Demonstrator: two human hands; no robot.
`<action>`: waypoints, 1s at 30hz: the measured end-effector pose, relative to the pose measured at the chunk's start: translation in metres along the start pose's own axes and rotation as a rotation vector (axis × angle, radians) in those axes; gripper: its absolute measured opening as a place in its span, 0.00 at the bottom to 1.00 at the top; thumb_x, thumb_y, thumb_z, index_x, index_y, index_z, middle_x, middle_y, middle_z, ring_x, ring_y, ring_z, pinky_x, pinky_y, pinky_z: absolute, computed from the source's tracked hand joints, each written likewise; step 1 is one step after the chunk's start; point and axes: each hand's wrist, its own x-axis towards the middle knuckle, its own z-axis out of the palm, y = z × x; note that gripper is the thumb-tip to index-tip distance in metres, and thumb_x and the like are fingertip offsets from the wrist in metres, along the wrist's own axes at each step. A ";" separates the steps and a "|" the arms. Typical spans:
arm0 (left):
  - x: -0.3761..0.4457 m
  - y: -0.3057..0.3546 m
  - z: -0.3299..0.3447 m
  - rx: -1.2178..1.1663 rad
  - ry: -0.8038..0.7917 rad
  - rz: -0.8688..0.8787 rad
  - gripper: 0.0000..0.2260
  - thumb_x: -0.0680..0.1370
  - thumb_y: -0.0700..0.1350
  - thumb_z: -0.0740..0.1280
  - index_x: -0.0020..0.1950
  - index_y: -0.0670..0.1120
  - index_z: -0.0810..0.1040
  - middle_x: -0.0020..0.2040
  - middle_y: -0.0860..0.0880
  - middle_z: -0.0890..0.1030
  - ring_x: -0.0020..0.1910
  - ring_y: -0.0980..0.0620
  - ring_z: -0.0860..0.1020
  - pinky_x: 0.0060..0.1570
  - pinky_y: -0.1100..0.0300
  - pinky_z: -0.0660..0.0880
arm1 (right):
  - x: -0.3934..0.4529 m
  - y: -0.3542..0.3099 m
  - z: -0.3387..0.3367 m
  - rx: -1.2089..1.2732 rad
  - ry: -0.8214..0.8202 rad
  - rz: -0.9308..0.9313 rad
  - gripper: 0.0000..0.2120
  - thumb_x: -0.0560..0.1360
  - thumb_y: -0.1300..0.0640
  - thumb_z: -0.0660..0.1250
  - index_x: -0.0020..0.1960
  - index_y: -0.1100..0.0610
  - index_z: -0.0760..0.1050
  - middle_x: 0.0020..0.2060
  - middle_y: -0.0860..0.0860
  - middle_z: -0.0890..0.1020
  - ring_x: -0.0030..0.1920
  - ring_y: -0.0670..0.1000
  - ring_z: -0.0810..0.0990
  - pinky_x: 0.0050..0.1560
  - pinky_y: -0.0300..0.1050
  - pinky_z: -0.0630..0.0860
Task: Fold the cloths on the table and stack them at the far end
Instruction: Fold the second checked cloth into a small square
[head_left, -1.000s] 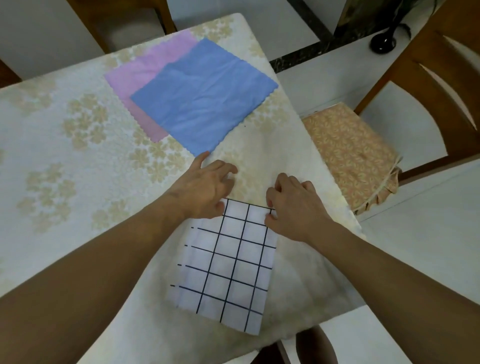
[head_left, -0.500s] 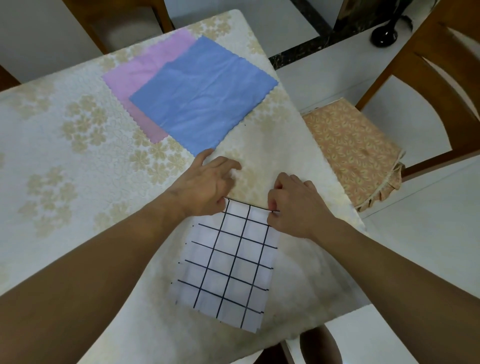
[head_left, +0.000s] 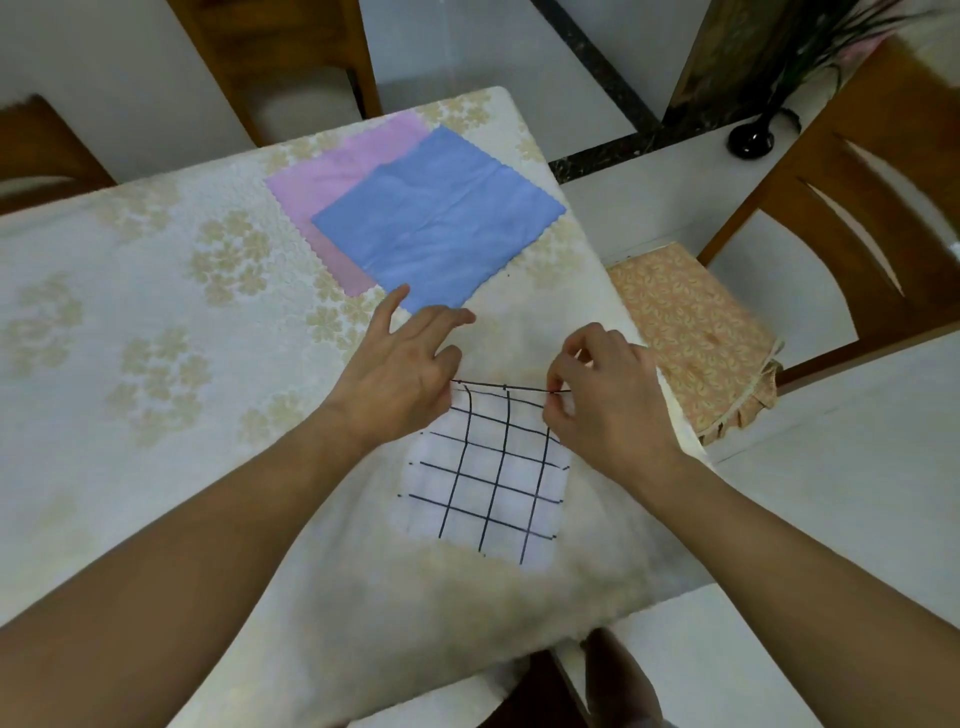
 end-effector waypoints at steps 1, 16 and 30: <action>-0.004 0.001 -0.006 0.005 0.016 -0.001 0.03 0.70 0.41 0.66 0.37 0.43 0.76 0.66 0.43 0.76 0.62 0.44 0.76 0.70 0.36 0.59 | -0.003 -0.005 -0.004 -0.010 0.017 -0.011 0.04 0.66 0.61 0.71 0.40 0.55 0.78 0.47 0.51 0.76 0.45 0.54 0.75 0.48 0.47 0.64; -0.085 0.050 -0.019 -0.052 0.040 0.037 0.00 0.71 0.39 0.67 0.40 0.44 0.77 0.65 0.43 0.78 0.60 0.44 0.78 0.71 0.34 0.60 | -0.097 -0.036 -0.001 -0.046 -0.080 -0.116 0.02 0.70 0.59 0.70 0.42 0.54 0.77 0.48 0.52 0.76 0.45 0.55 0.75 0.49 0.52 0.70; -0.134 0.089 0.017 -0.115 -0.178 -0.012 0.04 0.74 0.42 0.66 0.42 0.44 0.79 0.61 0.43 0.79 0.62 0.45 0.77 0.71 0.36 0.60 | -0.152 -0.043 0.050 -0.139 -0.243 -0.015 0.06 0.62 0.58 0.70 0.39 0.56 0.77 0.44 0.52 0.75 0.44 0.55 0.74 0.43 0.50 0.68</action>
